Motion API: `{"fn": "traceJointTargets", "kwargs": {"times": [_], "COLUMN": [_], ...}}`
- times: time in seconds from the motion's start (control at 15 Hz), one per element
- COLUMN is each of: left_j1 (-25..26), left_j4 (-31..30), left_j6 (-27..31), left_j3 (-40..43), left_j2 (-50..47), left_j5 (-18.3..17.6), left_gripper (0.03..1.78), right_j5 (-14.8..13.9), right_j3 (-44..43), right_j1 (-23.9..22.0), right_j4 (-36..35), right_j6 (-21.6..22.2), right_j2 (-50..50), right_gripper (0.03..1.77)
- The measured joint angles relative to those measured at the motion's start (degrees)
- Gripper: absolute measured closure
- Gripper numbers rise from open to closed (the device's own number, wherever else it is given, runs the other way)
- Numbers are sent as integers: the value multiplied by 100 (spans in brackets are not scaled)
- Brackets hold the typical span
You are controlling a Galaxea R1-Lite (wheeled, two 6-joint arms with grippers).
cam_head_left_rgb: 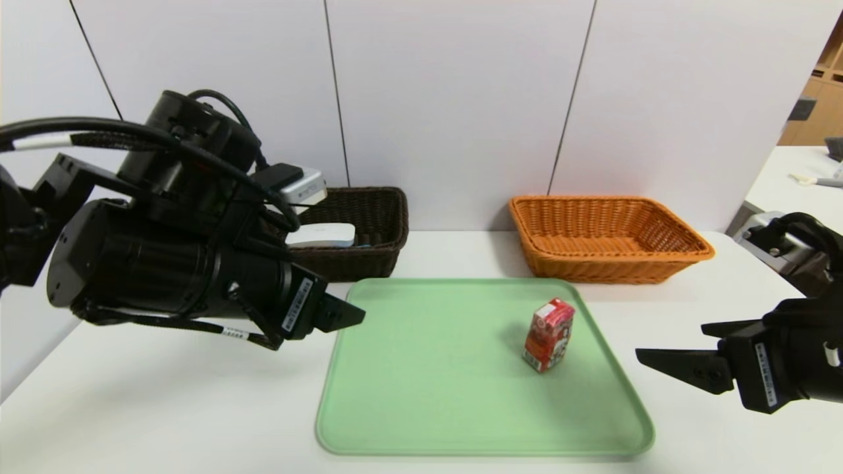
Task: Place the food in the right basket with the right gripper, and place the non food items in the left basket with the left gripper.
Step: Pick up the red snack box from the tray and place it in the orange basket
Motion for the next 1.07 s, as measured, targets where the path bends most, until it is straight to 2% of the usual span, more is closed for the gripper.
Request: {"fn": "traceJointTargets", "kwargs": {"times": [0.13, 0.33, 0.6, 0.8, 0.93, 1.07], "left_j1": [-364, -599, -649, -653, -653, -653], "left_j4": [-280, -333, -327, -328, -330, -335], "left_j6": [-24, 13, 26, 41, 41, 41], "left_j3": [425, 660, 706, 707, 706, 706], "left_j2": [-177, -286, -323, -322, -304, -273], "left_j5": [7, 11, 22, 24, 32, 32], "left_gripper": [12, 12, 12, 12, 12, 12], "right_j5": [-6, -20, -105, -283, -319, -556], "right_j3": [-88, -352, -601, -623, -617, -608], "right_j1": [160, 467, 783, 863, 872, 872], "right_j4": [-100, -118, -227, -645, -657, -667], "right_j6": [-2, 1, -7, -24, -93, -140], "right_j2": [241, 661, 1170, 1519, 1694, 1835], "right_gripper": [10, 10, 10, 10, 10, 10]}}
